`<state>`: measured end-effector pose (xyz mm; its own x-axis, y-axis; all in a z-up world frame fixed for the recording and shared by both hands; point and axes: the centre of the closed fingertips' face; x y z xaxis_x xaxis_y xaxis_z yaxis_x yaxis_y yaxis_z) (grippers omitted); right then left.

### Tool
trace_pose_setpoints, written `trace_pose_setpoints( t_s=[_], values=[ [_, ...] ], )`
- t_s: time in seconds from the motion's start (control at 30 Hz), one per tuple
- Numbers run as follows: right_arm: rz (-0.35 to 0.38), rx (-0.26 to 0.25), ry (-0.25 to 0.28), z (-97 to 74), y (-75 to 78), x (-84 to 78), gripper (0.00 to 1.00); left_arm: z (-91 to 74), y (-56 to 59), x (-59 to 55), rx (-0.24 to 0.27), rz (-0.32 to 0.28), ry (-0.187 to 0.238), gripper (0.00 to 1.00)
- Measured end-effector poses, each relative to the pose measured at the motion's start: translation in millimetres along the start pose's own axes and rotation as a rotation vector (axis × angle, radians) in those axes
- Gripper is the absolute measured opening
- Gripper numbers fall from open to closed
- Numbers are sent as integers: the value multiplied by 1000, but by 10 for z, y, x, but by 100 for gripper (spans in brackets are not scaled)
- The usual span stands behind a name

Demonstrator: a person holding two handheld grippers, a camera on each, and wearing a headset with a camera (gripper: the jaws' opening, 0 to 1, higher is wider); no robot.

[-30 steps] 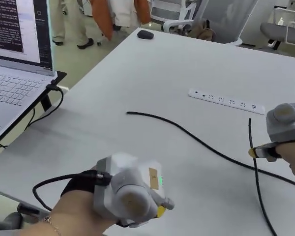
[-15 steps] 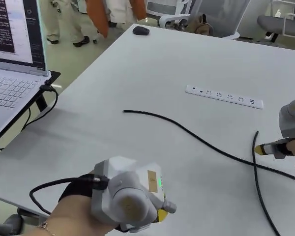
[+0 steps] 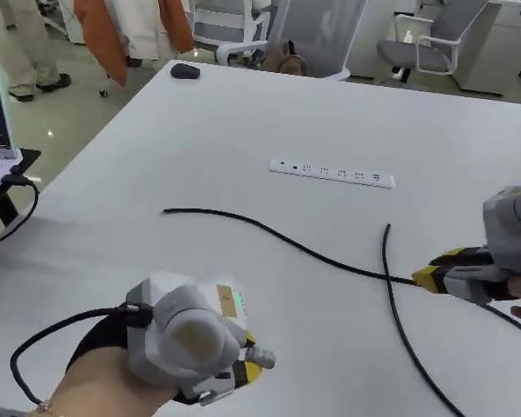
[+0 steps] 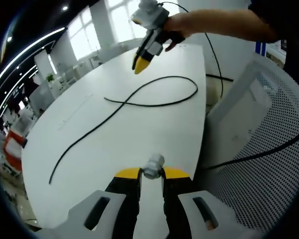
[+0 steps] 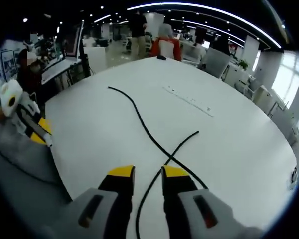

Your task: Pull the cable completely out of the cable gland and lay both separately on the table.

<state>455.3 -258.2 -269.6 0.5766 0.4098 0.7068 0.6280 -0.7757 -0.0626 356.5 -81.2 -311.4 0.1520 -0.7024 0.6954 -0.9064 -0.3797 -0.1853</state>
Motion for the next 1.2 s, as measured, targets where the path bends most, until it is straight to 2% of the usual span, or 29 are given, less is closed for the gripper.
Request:
trace_pose_setpoints(
  t_s=[0.07,0.1,0.17,0.2,0.27,0.37,0.4,0.47,0.53,0.57,0.63,0.7,0.73,0.8,0.87,0.93,1.0,1.1,1.2],
  values=[
    [3,-1,1,-151,-150,-129,21,10,-82,0,0,-60,8,17],
    [-24,-25,-3,-204,-180,-177,21,27,-137,11,1,-94,19,17],
    [-79,-84,8,-342,-227,-259,20,99,-214,-10,-12,-123,25,17],
    [-45,-72,13,-411,-333,-342,20,143,-238,-29,-20,-121,21,17],
    [-39,-64,21,-491,-454,-423,19,246,-257,-80,-48,-138,11,17],
    [-28,-57,33,-568,-610,-502,19,380,-180,-146,-125,-171,5,17],
    [-10,-44,46,-579,-671,-506,19,442,-207,-190,-118,-174,-1,17],
    [18,-17,71,-591,-790,-520,19,538,-196,-286,-138,-182,-26,17],
    [29,-9,54,-589,-860,-584,19,619,-176,-372,-153,-173,-43,17],
    [27,-12,50,-594,-875,-600,20,643,-168,-400,-156,-175,-47,17],
    [24,-17,45,-621,-902,-622,20,690,-124,-427,-177,-183,-21,17],
    [25,-13,43,-653,-930,-631,20,722,-111,-486,-170,-215,-19,17],
    [22,-10,39,-668,-947,-638,20,738,-94,-520,-170,-210,-21,17],
    [21,-8,35,-676,-955,-648,20,755,-73,-564,-174,-208,-31,18],
    [23,-12,37,-691,-956,-651,20,767,-39,-672,-183,-184,-76,18],
    [35,-6,42,-703,-979,-646,20,778,-39,-710,-178,-169,-87,18],
    [35,-6,41,-709,-992,-642,20,780,-23,-720,-185,-156,-89,18],
    [14,-2,25,-709,-1016,-657,20,778,-98,-727,-143,-152,-98,20],
    [22,-14,19,-701,-992,-664,22,721,-176,-636,-111,-146,-86,32]
  ],
)
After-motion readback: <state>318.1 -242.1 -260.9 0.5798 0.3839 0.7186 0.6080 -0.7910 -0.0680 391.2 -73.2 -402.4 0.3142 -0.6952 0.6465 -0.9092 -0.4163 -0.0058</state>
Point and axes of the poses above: the centre of the closed fingertips' face, and the gripper's own axes: z roughly forward along the fingers, y roughly to its right, x roughly out of its top, and after that the axes turned 6 degrees about z, right-handed
